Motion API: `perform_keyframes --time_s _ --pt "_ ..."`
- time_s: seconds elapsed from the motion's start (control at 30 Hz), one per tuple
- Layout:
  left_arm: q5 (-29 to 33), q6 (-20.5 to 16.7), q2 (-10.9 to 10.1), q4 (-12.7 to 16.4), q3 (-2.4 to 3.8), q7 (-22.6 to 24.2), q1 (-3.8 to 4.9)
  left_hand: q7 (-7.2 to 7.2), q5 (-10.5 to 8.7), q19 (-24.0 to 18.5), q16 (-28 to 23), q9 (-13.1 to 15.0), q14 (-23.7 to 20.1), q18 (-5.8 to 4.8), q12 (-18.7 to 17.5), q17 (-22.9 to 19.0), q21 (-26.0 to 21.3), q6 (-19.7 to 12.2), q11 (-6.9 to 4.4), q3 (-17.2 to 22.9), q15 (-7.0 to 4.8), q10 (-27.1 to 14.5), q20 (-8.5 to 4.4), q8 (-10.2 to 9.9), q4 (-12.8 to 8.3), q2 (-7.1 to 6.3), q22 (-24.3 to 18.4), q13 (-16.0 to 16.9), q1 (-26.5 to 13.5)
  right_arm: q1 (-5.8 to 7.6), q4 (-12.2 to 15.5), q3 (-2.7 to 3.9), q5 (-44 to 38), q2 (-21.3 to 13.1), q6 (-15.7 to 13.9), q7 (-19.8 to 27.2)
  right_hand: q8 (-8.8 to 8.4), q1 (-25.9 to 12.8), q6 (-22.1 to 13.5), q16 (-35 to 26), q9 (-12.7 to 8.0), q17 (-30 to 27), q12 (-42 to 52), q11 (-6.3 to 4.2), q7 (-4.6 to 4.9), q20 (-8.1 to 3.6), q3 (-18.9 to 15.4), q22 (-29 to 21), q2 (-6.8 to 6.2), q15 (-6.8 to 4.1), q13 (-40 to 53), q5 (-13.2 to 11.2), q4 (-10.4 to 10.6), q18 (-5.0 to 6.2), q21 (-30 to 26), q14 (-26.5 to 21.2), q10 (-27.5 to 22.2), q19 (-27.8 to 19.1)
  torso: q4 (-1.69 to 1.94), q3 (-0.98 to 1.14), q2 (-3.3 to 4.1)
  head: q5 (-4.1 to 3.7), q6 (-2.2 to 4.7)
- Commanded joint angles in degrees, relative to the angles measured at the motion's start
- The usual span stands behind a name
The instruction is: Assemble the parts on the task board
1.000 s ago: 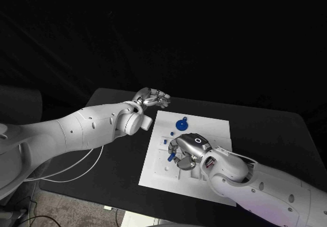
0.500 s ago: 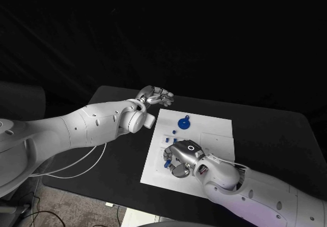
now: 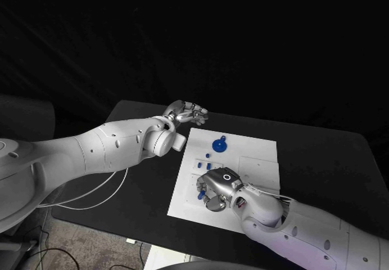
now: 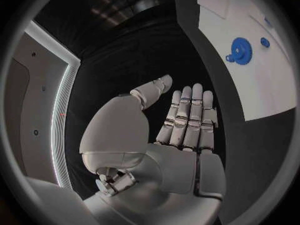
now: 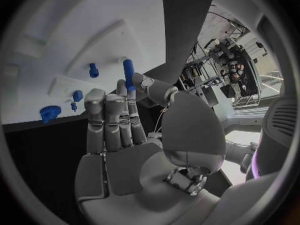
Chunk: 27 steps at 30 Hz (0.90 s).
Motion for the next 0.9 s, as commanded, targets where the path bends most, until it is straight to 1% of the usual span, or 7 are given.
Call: perform_keyframes --time_s 0.03,0.2,0.57,0.8,0.9 --pt "0.2 0.8 0.2 0.0 0.05 0.3 0.04 0.13 -0.34 0.3 -0.2 -0.1 -0.3 1.06 0.2 0.1 -0.3 -0.5 0.05 -0.2 0.12 -0.4 0.14 0.4 -0.1 0.40 0.1 -0.1 -0.3 -0.06 -0.1 -0.08 -2.2 0.3 0.4 -0.9 0.18 0.4 0.4 0.1 0.0 -0.1 0.2 -0.44 -0.18 -0.26 0.4 0.9 0.33 -0.52 0.1 0.2 -0.1 5.75 0.2 0.0 1.4 0.0 -0.06 -0.01 -0.01 0.05 -0.06" --pt "0.2 0.8 0.3 0.0 0.05 0.3 0.04 0.14 -0.34 0.3 -0.3 -0.1 -0.3 1.05 0.2 0.1 -0.3 -0.5 0.06 -0.2 0.13 -0.4 0.14 0.4 -0.1 0.42 0.1 -0.1 -0.4 -0.13 -0.4 -0.17 -2.6 0.4 0.2 -1.5 0.18 0.4 0.4 0.1 0.0 -0.1 0.2 -0.44 -0.18 -0.28 0.4 0.9 0.33 -0.52 0.2 0.2 -0.1 5.75 0.2 0.0 1.4 0.0 0.03 -0.01 -0.02 -0.25 -0.07" --pt "0.2 1.0 0.5 -0.3 0.05 0.3 0.02 0.15 -0.35 0.3 -0.3 -0.1 -0.3 1.06 0.2 0.2 -0.3 -0.5 0.07 -0.3 0.13 -0.4 0.14 0.4 -0.1 0.44 0.1 -0.1 -0.4 -0.18 -0.3 -0.17 -3.8 0.2 0.7 -2.4 0.18 0.5 0.4 0.0 0.1 -0.1 0.2 -0.45 -0.20 -0.35 0.6 0.8 0.28 -0.53 0.3 0.2 -0.2 5.75 0.2 0.0 1.4 0.1 -0.05 -0.02 0.00 -0.32 -0.23" --pt "0.2 0.9 0.5 -0.3 0.05 0.3 0.02 0.15 -0.35 0.3 -0.3 -0.1 -0.3 1.06 0.2 0.2 -0.3 -0.6 0.07 -0.3 0.14 -0.4 0.15 0.4 -0.1 0.45 0.1 -0.1 -0.4 -0.18 -0.3 -0.17 -3.9 0.3 0.9 -2.4 0.18 0.5 0.4 0.0 0.1 -0.1 0.2 -0.45 -0.21 -0.36 0.6 0.8 0.26 -0.53 0.4 0.2 -0.2 5.75 0.2 0.1 1.3 0.1 0.03 0.01 0.00 -0.35 -0.32" --pt "0.2 1.0 0.5 -0.3 0.05 0.3 0.02 0.15 -0.35 0.3 -0.4 -0.1 -0.3 1.07 0.2 0.3 -0.3 -0.6 0.07 -0.3 0.14 -0.5 0.15 0.4 -0.1 0.45 0.1 -0.2 -0.4 -0.18 -0.6 -0.18 -3.9 0.6 1.8 -2.3 0.18 0.5 0.4 0.0 0.2 -0.1 0.2 -0.46 -0.21 -0.37 0.6 0.8 0.25 -0.53 0.4 0.2 -0.2 5.75 0.2 0.1 1.3 0.1 -0.02 0.00 0.00 -0.34 -0.33"
